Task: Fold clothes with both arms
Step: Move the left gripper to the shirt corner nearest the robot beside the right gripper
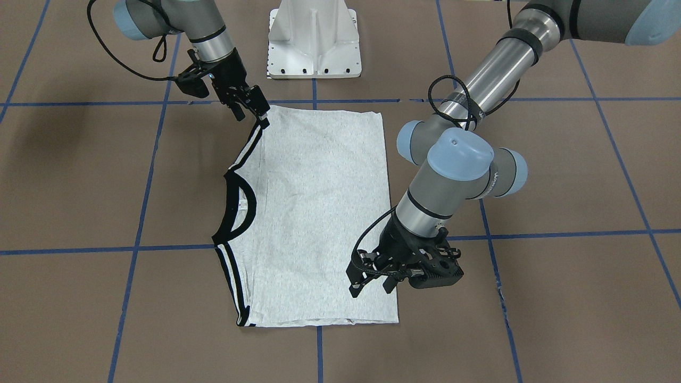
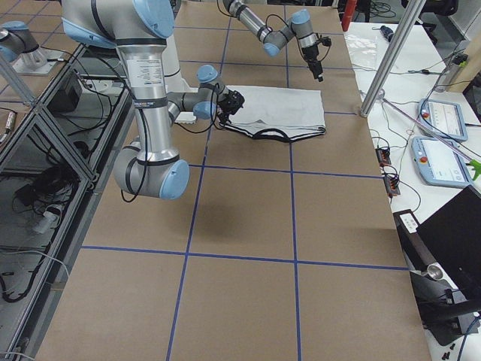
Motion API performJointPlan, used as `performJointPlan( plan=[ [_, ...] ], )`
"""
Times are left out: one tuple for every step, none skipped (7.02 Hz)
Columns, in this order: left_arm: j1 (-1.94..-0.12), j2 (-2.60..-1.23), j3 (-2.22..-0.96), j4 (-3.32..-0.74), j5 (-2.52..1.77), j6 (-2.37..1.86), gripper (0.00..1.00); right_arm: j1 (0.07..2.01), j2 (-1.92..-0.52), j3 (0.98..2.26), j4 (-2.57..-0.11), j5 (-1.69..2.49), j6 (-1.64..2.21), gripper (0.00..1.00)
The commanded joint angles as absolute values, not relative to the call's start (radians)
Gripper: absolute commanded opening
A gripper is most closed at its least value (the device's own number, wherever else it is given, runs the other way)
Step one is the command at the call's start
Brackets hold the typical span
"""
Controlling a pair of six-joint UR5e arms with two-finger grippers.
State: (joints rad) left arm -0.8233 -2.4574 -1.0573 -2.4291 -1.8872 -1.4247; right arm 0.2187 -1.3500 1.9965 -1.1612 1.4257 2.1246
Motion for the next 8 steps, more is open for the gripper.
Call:
performJointPlan(
  plan=[
    [-0.824, -2.436, -1.092, -2.419, -1.901, -1.425, 0.79, 0.096, -1.347, 1.985, -1.216, 1.364, 2.251, 1.0],
    [-0.825, -2.434, -1.095, -2.419, -1.901, -1.427, 0.79, 0.089, -1.345, 1.988, -1.236, 1.364, 2.264, 1.0],
    [-0.824, -2.434, -1.097, -2.418, -1.901, -1.427, 0.79, 0.089, -1.344, 1.985, -1.239, 1.362, 2.266, 0.99],
    [-0.825, -2.431, -1.106, -2.418, -1.899, -1.427, 0.79, 0.094, -1.33, 1.974, -1.241, 1.361, 2.267, 0.98],
    [-0.824, -2.412, -1.12, -2.419, -1.899, -1.427, 0.79, 0.115, -1.321, 1.968, -1.241, 1.361, 2.278, 0.96],
    [-0.824, -2.386, -1.144, -2.419, -1.899, -1.427, 0.79, 0.126, -1.304, 1.956, -1.243, 1.361, 2.278, 0.92],
    [-0.824, -2.382, -1.146, -2.418, -1.901, -1.427, 0.79, 0.132, -1.301, 1.935, -1.243, 1.361, 2.278, 0.91],
    [-0.824, -2.382, -1.146, -2.419, -1.899, -1.425, 0.79, 0.132, -1.301, 1.933, -1.243, 1.362, 2.278, 0.9]
  ],
)
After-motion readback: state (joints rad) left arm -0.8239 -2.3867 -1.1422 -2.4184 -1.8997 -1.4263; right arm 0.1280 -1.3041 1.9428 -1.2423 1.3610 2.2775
